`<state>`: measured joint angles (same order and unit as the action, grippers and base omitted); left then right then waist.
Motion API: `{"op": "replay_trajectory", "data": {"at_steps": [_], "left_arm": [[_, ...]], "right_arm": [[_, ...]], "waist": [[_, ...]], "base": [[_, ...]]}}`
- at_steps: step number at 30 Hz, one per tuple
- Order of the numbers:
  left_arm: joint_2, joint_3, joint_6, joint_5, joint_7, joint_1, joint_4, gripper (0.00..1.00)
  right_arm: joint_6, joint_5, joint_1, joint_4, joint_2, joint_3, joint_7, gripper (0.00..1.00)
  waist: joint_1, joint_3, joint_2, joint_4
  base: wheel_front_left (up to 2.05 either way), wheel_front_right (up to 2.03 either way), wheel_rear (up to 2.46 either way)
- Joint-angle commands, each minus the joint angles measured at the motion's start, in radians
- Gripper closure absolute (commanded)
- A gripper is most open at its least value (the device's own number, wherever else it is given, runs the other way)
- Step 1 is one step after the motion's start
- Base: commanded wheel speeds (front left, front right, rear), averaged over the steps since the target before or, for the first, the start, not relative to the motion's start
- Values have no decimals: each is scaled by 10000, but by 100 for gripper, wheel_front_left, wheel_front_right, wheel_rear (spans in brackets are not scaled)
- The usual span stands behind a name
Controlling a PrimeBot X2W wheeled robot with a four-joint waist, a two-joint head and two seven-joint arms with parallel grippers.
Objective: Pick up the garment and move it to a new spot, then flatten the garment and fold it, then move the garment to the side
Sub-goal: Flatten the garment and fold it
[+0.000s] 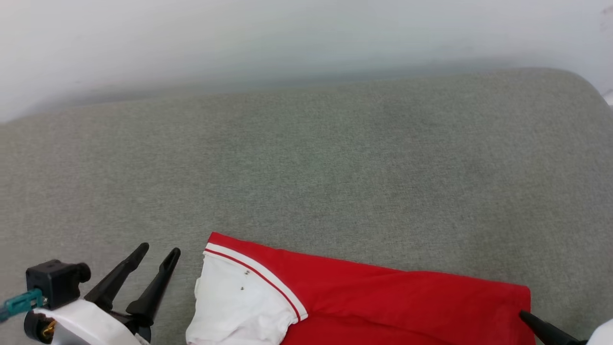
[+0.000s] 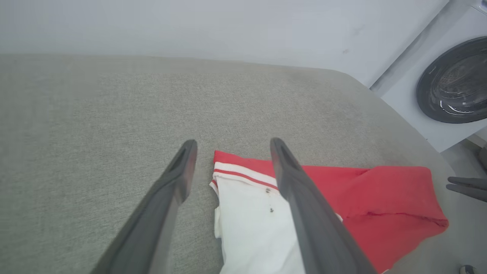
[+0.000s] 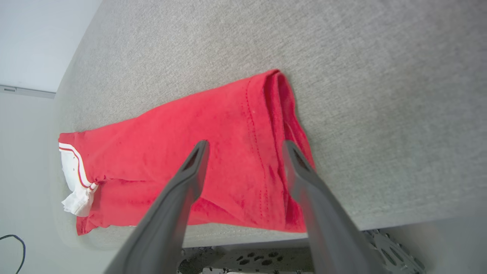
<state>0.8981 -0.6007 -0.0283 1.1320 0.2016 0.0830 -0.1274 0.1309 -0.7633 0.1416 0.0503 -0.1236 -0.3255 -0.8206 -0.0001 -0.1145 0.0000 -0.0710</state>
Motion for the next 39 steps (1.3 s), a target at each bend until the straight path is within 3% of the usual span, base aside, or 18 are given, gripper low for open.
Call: {"op": "replay_trajectory", "data": {"at_steps": [1,5,9,19,29,39], "left_arm": [[-297,233,-161,-273,380,-265,-93,0],[-762,668,-281,-731,587,-595,-196,0],[-1642,1488,-288,-1541,638,-1092,-289,0],[-3418,2747,574,-3172,646,-2184,191,0],[-4207,3150,1189,-3838,647,-2220,822,0],[-4533,3293,1426,-4147,648,-2049,1195,0]], "right_arm": [[-5,111,184,11,66,-172,-48,0],[-5,161,285,-117,133,-419,-70,0],[-5,208,287,-401,159,-682,-138,0],[-5,765,-134,-1706,-177,-915,-159,0],[-12,1158,-567,-3080,-517,-353,209,0],[0,723,-1000,-4268,-152,834,226,0]], "waist": [[1,221,0,202],[1,386,0,386],[1,517,0,637],[1,493,0,1080],[1,259,0,1272],[1,130,0,1325]], "base": [[0,0,0],[0,0,0],[0,0,0],[0,0,0],[0,0,0],[0,0,0]]}}
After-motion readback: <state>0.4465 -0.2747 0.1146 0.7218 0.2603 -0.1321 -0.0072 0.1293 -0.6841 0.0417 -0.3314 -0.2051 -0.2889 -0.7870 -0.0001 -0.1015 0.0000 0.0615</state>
